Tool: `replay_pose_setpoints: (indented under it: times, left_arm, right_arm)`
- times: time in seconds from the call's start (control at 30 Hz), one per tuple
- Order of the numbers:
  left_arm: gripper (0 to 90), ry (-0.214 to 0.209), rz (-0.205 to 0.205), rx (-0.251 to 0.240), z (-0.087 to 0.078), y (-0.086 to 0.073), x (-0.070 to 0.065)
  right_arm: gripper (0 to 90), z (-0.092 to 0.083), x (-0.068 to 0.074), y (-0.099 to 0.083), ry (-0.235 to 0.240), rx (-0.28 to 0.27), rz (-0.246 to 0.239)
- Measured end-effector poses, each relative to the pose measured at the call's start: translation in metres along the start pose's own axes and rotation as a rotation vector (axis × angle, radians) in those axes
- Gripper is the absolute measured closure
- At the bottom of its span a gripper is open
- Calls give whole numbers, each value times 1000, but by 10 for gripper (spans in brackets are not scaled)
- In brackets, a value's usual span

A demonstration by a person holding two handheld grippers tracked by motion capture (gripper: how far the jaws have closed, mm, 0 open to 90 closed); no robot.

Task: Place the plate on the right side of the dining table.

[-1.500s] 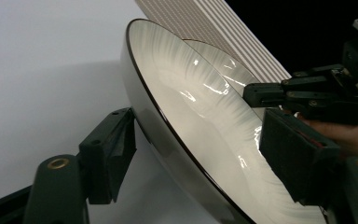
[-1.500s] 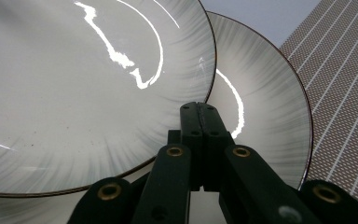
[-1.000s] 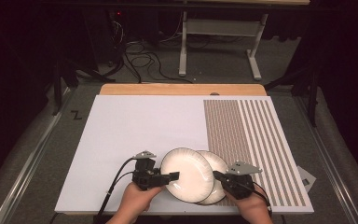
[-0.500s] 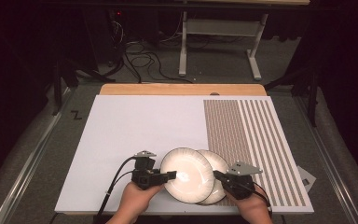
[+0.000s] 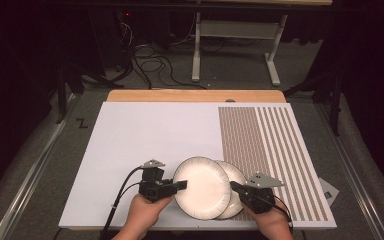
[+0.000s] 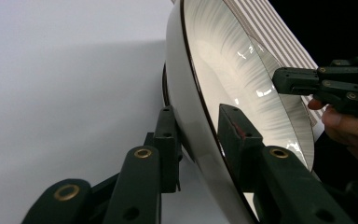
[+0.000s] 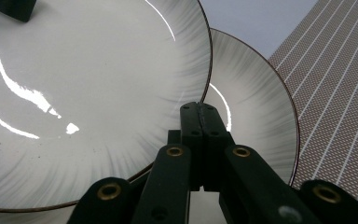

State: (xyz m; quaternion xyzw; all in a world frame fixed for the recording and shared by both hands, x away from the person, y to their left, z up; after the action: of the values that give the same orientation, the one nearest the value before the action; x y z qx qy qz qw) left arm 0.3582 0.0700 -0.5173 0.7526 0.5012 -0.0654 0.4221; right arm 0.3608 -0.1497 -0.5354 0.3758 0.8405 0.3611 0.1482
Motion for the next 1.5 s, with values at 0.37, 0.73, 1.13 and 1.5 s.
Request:
replay_pose_setpoints:
  times: [0.37, 0.73, 1.13, 1.5]
  left_arm:
    - [762, 13, 5, -60, -3, 15, -4]
    - [801, 38, 115, -107, -1, 35, -19]
    - [802, 67, 233, -159, 4, 41, -25]
    - [801, 117, 347, -270, -7, 39, -27]
  right_arm:
    - [900, -4, -4, 3, -6, -25, 11]
    - [900, -11, -12, 7, -9, -55, 38]
    - [900, -28, -27, 15, -4, -133, 94]
    - [717, -72, -48, 24, -32, -283, 129]
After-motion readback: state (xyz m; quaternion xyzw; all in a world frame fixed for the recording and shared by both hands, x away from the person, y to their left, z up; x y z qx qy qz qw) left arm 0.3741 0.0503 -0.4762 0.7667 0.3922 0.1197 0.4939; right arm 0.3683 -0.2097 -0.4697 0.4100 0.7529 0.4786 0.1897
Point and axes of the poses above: each handheld gripper's, and its own axes: z roughly forward along the jaws, y roughly out of its top, x roughly to its left, the point moved 8 cm from there along z, roughly forward along the jaws, and after that the axes turned 6 degrees about x, right-handed, at the moved point
